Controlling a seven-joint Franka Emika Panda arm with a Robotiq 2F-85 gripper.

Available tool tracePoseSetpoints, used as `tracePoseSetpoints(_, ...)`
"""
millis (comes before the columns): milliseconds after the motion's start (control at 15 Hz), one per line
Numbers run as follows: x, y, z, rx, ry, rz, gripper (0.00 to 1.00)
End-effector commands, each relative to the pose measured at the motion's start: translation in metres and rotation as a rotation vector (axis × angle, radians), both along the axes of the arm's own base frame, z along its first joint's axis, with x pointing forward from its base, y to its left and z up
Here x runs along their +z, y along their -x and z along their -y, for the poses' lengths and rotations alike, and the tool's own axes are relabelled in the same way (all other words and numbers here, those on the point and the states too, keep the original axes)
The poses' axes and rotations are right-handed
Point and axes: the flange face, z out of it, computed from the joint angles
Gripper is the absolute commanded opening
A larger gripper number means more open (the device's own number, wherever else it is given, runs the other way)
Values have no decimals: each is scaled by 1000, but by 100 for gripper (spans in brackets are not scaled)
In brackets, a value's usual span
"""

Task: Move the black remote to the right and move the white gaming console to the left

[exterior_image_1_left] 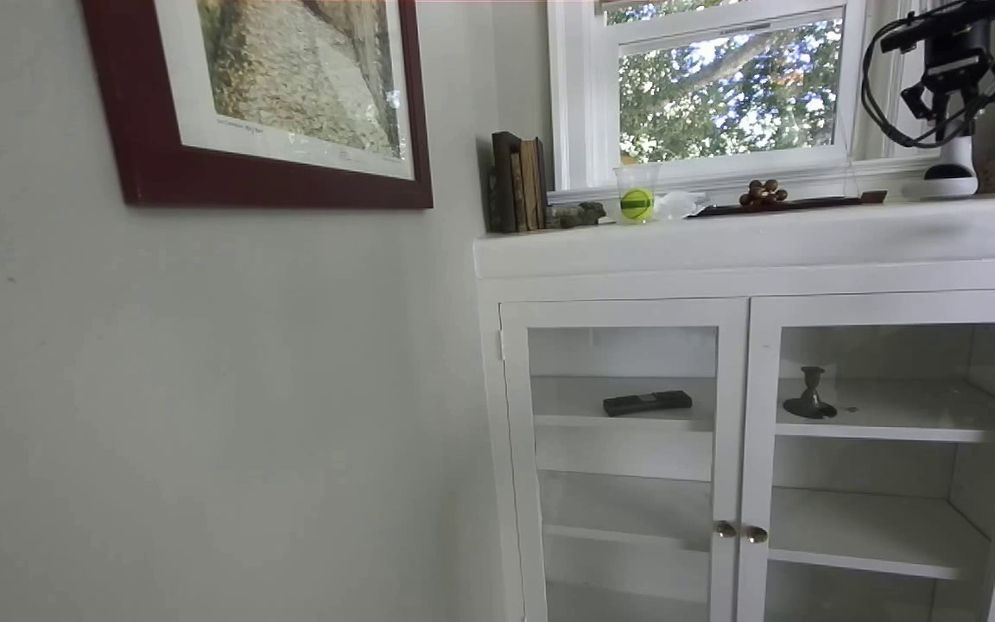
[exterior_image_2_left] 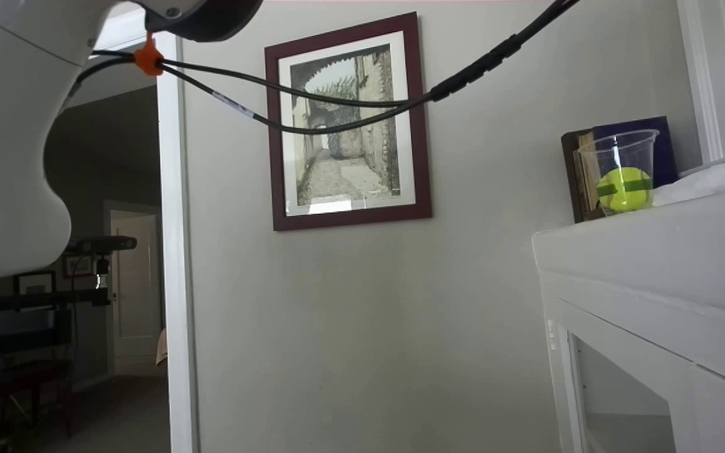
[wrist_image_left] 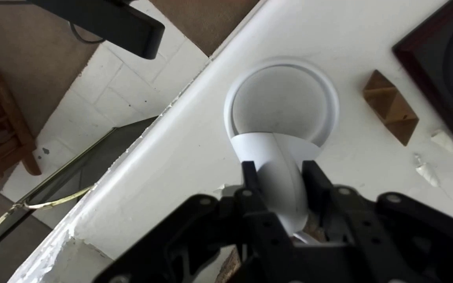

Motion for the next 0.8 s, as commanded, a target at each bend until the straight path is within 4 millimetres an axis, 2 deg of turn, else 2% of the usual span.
tracePoseSetpoints(0, 17, 11, -17, -22, -64, -17, 8)
tracePoseSetpoints(200, 21, 18, -30, -138, -132, -31, 8)
tracePoseSetpoints(333, 27, 15, -38, -181, -156, -9, 8)
tracePoseSetpoints(533, 46, 1, -48, -172, -104, 43, 8)
tracePoseSetpoints(733, 56, -18, -63, -152, -65, 54, 8)
